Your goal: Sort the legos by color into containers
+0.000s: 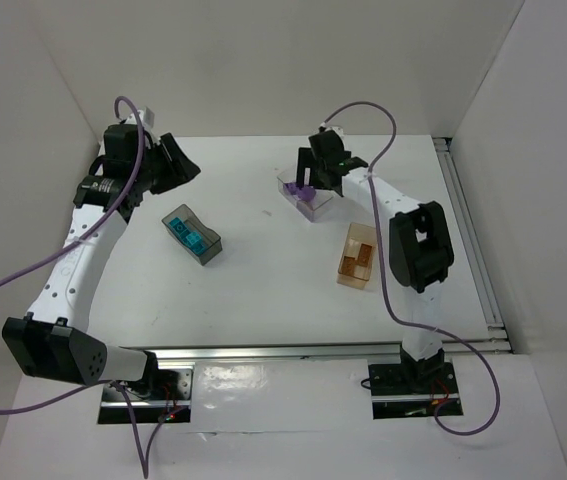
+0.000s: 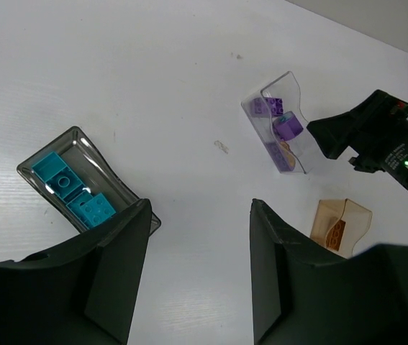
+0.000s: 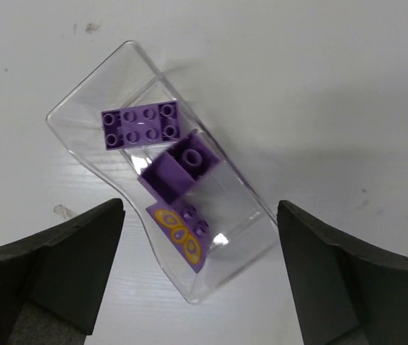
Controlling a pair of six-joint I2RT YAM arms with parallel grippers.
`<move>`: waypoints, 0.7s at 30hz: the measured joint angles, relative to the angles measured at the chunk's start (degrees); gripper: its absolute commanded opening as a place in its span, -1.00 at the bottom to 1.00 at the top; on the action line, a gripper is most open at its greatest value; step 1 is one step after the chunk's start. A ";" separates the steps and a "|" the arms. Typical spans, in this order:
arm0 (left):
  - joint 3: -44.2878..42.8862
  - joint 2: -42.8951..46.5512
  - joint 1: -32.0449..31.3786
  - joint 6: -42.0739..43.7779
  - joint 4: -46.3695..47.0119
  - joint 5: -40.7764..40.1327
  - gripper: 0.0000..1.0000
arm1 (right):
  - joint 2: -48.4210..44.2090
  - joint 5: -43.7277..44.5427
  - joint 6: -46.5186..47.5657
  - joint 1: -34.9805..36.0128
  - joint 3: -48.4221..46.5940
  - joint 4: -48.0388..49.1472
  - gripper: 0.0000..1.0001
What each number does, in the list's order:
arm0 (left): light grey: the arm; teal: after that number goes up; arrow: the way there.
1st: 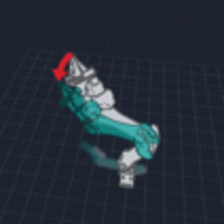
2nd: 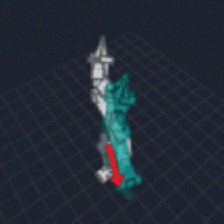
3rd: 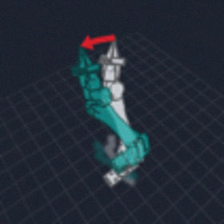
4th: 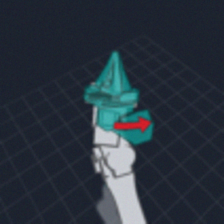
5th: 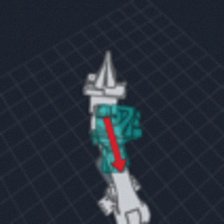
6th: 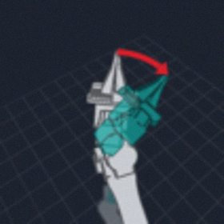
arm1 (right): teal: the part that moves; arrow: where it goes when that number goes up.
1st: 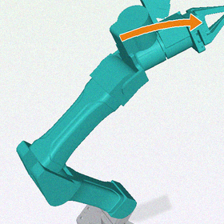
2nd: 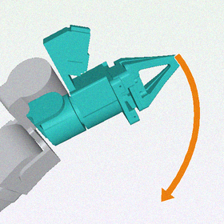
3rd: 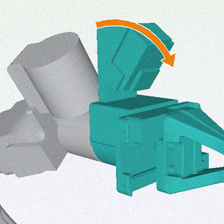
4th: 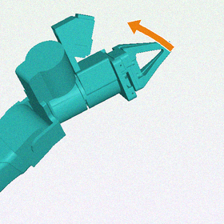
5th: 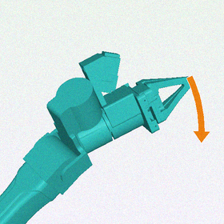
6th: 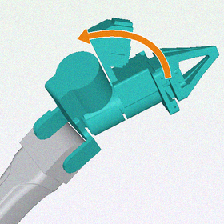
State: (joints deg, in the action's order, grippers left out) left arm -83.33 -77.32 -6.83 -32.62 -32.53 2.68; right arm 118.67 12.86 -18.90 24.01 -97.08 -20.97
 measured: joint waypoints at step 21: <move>4.63 9.31 0.44 1.42 -1.36 -4.17 0.98 | -52.74 28.89 -17.22 -7.63 43.95 -15.39 1.00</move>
State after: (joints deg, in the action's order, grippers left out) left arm -78.70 -68.01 -6.39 -31.20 -33.89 -1.50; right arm 65.93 41.76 -36.12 16.38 -53.12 -36.36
